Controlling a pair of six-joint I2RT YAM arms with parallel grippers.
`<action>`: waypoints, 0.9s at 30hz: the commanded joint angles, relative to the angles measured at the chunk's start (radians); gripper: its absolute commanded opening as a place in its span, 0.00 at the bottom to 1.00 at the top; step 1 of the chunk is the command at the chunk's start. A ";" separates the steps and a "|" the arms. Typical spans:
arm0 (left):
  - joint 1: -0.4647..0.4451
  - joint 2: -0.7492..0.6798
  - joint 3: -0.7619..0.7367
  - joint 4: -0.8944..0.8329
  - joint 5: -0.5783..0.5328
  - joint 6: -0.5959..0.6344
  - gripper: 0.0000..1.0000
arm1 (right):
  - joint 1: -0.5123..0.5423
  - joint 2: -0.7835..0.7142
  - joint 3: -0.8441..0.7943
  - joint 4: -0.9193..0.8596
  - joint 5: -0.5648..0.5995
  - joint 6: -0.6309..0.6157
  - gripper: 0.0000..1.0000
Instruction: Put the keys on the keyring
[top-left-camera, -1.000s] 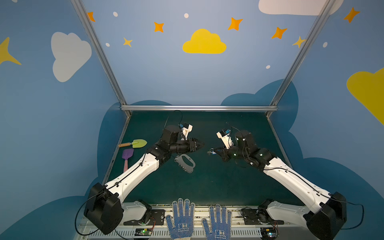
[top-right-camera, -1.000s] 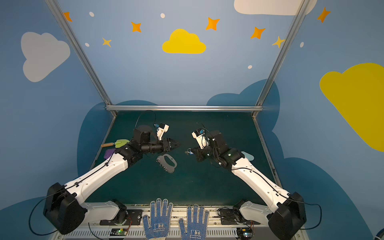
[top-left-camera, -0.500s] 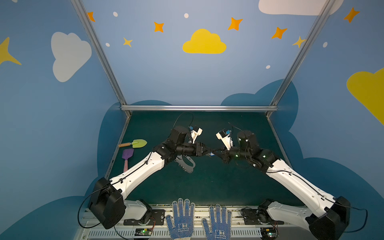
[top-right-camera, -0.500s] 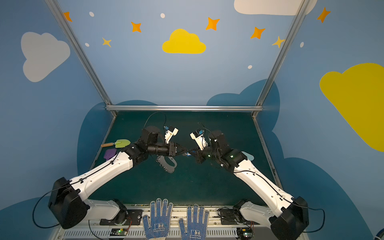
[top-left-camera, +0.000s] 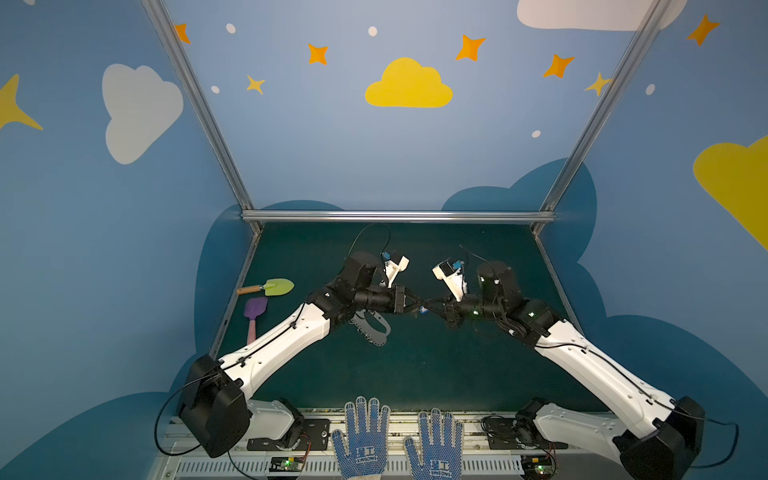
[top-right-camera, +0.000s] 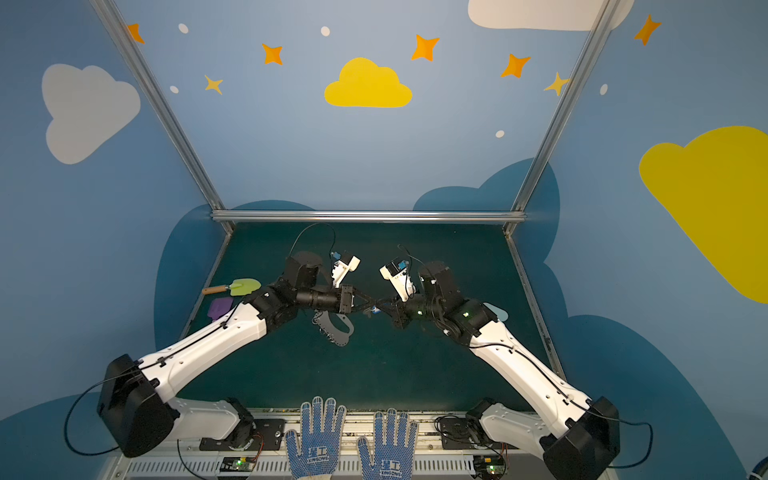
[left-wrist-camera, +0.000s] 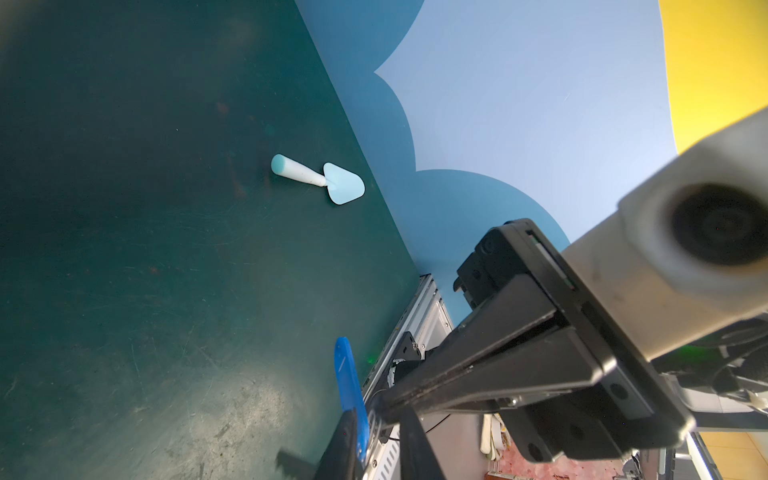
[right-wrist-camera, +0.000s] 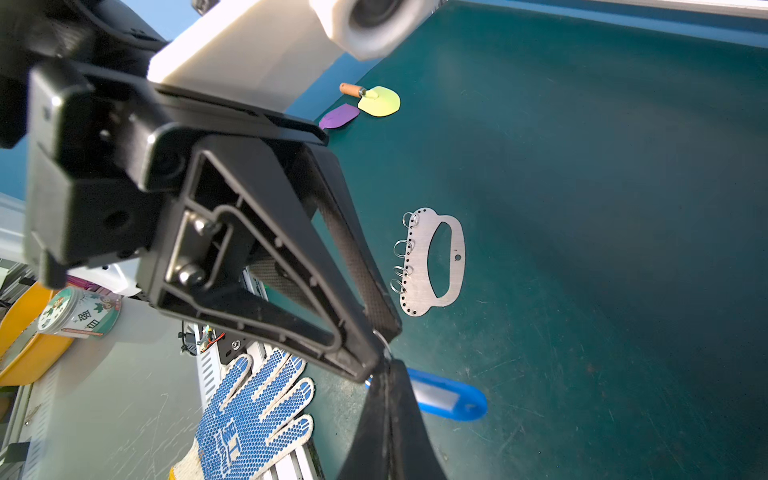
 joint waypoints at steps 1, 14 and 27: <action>-0.006 -0.021 0.022 -0.022 0.009 0.025 0.16 | 0.004 -0.012 0.041 -0.012 -0.020 -0.015 0.00; -0.007 -0.032 0.036 -0.061 -0.138 -0.016 0.04 | 0.004 -0.051 0.020 0.023 0.092 0.048 0.37; -0.025 -0.152 -0.052 0.081 -0.303 -0.102 0.07 | 0.053 -0.117 -0.169 0.294 0.157 0.175 0.40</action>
